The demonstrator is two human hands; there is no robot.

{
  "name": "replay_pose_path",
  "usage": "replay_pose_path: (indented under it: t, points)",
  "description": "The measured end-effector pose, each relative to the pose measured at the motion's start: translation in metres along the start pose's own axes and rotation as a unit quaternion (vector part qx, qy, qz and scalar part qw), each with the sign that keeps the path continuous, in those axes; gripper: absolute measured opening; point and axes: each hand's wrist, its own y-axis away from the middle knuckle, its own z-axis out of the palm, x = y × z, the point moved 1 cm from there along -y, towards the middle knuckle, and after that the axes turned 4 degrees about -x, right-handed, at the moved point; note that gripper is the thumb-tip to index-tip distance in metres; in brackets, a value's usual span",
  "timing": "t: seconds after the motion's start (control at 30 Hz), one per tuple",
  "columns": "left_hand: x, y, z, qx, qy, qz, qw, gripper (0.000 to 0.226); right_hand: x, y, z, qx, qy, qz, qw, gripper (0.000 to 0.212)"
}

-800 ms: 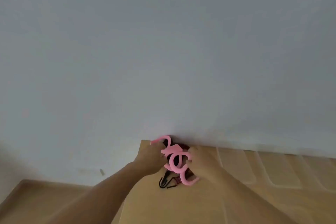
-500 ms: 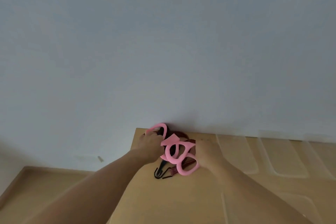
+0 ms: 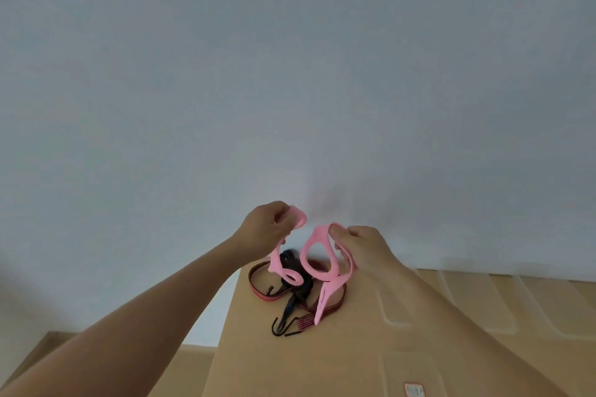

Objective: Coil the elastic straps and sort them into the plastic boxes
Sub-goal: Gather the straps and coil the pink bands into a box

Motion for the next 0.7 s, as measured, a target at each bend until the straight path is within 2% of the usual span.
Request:
replay_pose_path:
  t: [0.07, 0.13, 0.23, 0.3, 0.37, 0.43, 0.5, 0.57, 0.63, 0.7]
  points:
    - [0.021, 0.011, -0.009, 0.022, 0.008, 0.014, 1.000, 0.028, -0.027, 0.010, -0.007, 0.010, -0.066, 0.021, 0.998, 0.032]
    - [0.036, 0.023, -0.016, 0.021, 0.046, 0.019, 0.999, 0.024, -0.044, 0.023, -0.012, -0.017, -0.123, 0.028, 0.992, 0.019]
    - [0.046, 0.036, -0.022, -0.033, 0.103, 0.003, 0.994, 0.030, -0.051, 0.036, -0.016, -0.080, -0.146, -0.011, 0.986, 0.018]
    - [0.052, 0.051, -0.027, -0.058, 0.087, 0.004, 0.994, 0.034, -0.058, 0.050, -0.020, -0.069, -0.091, -0.051, 0.992, 0.015]
    - [0.053, 0.058, -0.029, -0.057, 0.069, -0.001, 0.996, 0.030, -0.060, 0.055, -0.022, -0.023, -0.003, -0.079, 0.997, 0.026]
    - [0.056, 0.065, -0.030, -0.043, 0.050, -0.005, 0.998, 0.021, -0.062, 0.062, -0.024, 0.023, 0.120, -0.122, 0.985, 0.026]
    - [0.060, 0.071, -0.028, -0.033, 0.028, -0.006, 0.999, 0.014, -0.061, 0.067, -0.026, 0.062, 0.204, -0.156, 0.965, 0.015]
    - [0.066, 0.076, -0.026, -0.021, 0.016, 0.000, 1.000, 0.007, -0.063, 0.071, -0.028, 0.101, 0.213, -0.167, 0.957, 0.008]
    - [0.071, 0.079, -0.024, -0.005, -0.006, 0.006, 1.000, 0.004, -0.067, 0.073, -0.031, 0.121, 0.228, -0.183, 0.949, 0.024]
    - [0.076, 0.081, -0.021, 0.011, -0.049, 0.018, 0.999, 0.013, -0.070, 0.075, -0.034, 0.111, 0.218, -0.179, 0.953, 0.030]
